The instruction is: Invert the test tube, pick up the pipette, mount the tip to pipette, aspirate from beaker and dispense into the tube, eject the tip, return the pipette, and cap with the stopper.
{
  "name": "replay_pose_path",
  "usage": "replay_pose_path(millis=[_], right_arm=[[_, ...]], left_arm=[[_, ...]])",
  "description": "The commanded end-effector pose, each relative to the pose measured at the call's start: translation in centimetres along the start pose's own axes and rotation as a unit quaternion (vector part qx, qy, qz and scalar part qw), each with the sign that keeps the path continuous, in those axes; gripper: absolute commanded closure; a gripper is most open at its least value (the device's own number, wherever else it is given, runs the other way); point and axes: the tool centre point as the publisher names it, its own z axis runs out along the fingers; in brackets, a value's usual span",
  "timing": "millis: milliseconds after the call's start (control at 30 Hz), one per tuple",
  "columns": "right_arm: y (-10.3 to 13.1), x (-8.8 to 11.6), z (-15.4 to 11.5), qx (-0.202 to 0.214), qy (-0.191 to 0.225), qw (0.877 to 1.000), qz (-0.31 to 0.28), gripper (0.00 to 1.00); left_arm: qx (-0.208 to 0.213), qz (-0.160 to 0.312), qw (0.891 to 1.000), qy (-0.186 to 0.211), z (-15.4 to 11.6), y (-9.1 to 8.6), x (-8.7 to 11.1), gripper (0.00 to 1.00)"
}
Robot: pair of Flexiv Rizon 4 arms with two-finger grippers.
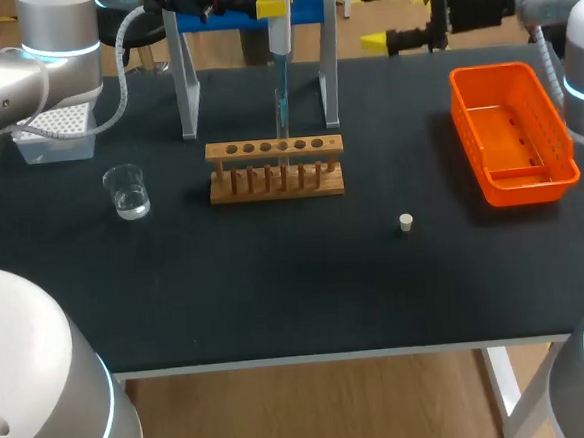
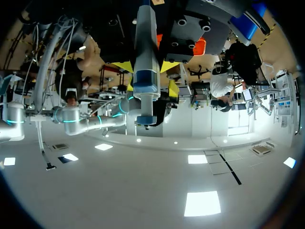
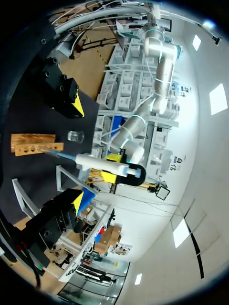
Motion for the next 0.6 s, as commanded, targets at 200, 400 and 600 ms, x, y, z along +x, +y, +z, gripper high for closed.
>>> replay_pose_path(millis=[200, 400, 600], right_arm=[[3.8, -2.0, 1.3, -0.021, 0.004, 0.999, 0.023, 0.15], [6.0, -2.7, 2.5, -0.033, 0.022, 0.998, 0.042, 1.0], [7.4, -3.7, 3.5, -0.04, 0.031, 0.996, 0.076, 1.0]], left_arm=[[0.0, 0.0, 1.0, 0.004, -0.1, 0.0, -0.2, 1.0], [0.0, 0.0, 1.0, 0.004, -0.1, 0.0, -0.2, 1.0], [0.0, 0.0, 1.0, 0.004, -0.1, 0.0, -0.2, 1.0]])
